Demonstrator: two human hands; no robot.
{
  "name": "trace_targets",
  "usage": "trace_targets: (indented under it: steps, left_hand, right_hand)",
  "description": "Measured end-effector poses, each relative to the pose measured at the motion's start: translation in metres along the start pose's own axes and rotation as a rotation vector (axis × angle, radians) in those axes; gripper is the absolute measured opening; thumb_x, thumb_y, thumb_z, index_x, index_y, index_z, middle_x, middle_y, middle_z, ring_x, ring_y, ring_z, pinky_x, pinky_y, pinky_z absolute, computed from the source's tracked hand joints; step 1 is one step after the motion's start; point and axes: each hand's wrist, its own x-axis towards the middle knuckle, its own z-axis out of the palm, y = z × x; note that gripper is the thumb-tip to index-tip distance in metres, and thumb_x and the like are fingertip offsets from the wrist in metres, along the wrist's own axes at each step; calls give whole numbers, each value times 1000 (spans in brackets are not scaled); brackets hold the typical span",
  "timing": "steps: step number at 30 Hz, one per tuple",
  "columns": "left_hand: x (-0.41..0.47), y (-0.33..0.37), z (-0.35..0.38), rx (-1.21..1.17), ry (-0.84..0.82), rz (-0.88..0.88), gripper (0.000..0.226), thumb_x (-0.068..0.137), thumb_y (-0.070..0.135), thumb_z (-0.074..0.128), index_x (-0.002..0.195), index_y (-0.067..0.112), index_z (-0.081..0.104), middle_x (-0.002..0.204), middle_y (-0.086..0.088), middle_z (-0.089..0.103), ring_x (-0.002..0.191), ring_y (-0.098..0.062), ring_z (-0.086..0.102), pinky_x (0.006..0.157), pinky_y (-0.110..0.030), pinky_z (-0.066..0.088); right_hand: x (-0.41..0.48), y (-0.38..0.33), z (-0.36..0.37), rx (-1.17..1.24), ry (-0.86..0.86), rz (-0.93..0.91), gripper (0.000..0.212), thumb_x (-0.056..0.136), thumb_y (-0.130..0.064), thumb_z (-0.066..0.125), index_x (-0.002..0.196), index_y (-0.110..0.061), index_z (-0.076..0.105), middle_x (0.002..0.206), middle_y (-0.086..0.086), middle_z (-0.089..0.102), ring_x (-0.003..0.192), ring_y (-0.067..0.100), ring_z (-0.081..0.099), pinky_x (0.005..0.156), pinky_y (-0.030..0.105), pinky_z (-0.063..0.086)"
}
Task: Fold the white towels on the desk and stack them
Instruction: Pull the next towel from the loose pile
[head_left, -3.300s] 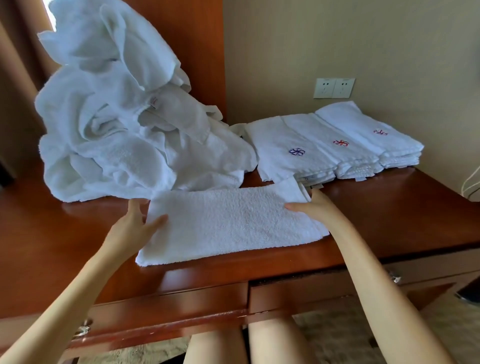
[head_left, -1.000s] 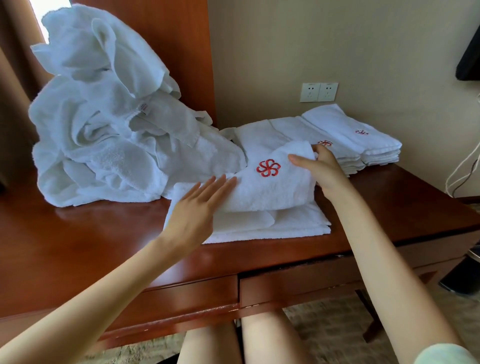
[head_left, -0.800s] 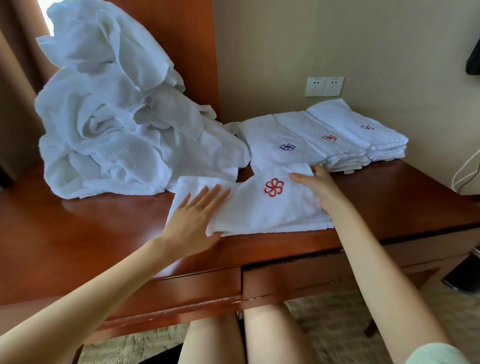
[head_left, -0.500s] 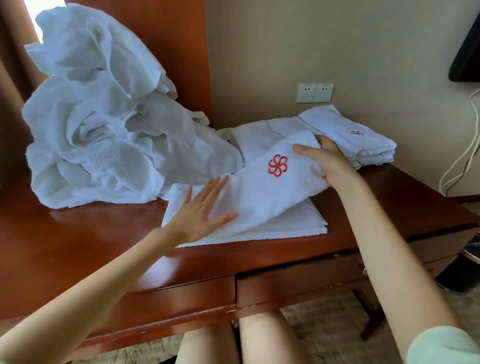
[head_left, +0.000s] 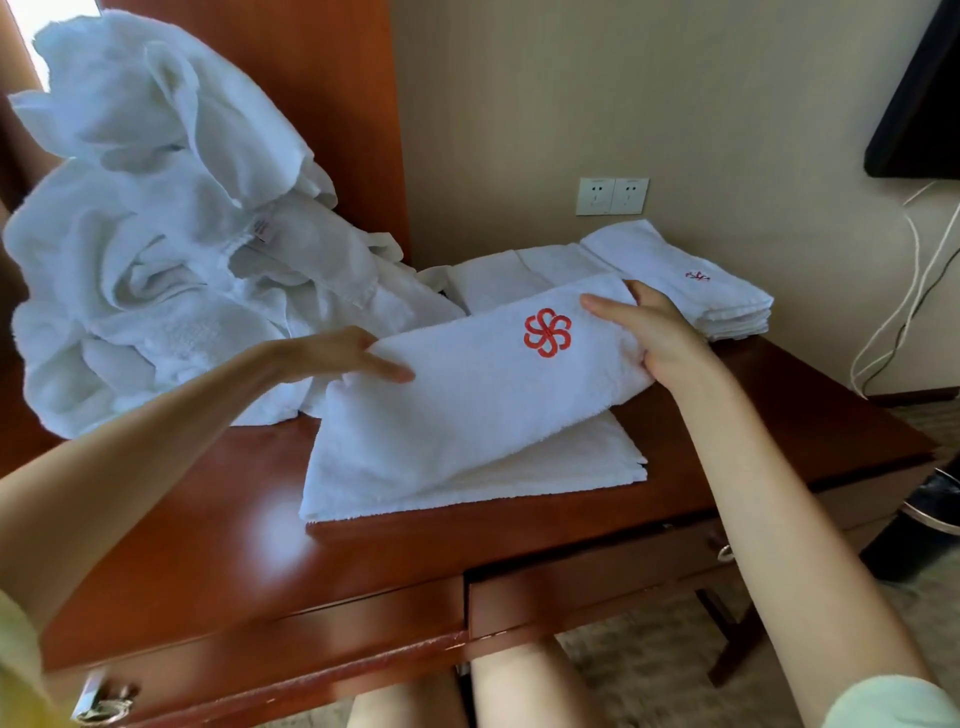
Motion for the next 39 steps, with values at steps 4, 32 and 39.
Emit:
trace_targets:
  steps: [4,32,39]
  left_hand:
    - [-5,-14,-14,47,95,-9,63,55,76,72,95,28,73,90,14,74,83,-3,70,76,-21,51]
    - [-80,-40,85,515,332,47,118,56,98,27,150,41,-15,161,-1,-1,149,-25,1,119,-49,13]
    - [-110,-44,112,512,452,110,97,72,80,32,153,32,8,162,3,4,149,-19,4,115,-38,28]
  right_hand:
    - [2,28,9,-98,-9,84,53,80,-24,77,127,-12,55,122,4,64,104,17,63,87,32,52]
    - [-13,90,-12,-729,-41,263,67,73,-72,63,52,-16,31,47,-2,32,50,16,42,63,34,34]
    - [-10,94,0,-622,-82,275,74,78,-54,72,124,0,50,98,2,56,84,14,56,68,26,42]
